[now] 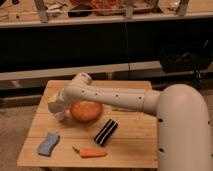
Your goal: Pick up the ceramic cup
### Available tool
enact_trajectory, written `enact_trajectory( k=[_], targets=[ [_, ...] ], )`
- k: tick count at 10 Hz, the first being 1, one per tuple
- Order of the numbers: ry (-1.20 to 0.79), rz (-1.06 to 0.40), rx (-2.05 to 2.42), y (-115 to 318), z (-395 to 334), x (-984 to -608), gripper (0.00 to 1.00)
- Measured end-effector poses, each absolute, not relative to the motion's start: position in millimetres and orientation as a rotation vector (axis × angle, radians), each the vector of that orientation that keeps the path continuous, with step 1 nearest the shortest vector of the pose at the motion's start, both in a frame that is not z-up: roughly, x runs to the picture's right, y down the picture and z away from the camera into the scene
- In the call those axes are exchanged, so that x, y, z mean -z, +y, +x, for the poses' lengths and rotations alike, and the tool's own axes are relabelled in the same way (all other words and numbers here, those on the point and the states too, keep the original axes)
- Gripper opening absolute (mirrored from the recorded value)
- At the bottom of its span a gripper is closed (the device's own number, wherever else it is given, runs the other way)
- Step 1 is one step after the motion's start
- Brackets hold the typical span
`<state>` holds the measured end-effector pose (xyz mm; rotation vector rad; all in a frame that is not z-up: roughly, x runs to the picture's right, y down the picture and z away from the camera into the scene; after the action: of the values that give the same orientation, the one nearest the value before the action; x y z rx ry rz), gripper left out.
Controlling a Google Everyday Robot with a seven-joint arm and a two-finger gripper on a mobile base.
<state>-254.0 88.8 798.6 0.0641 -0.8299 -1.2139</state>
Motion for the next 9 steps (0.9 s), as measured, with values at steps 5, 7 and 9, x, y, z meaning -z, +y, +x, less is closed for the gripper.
enact_trajectory(
  k=[5, 7, 9],
  targets=[
    [-0.832, 0.001, 1.207, 77, -264, -786, 0.01],
    [-0.823, 0.009, 1.220, 74, -266, -774, 0.01],
    [-0.816, 0.030, 1.225, 73, -263, -768, 0.01]
  ],
)
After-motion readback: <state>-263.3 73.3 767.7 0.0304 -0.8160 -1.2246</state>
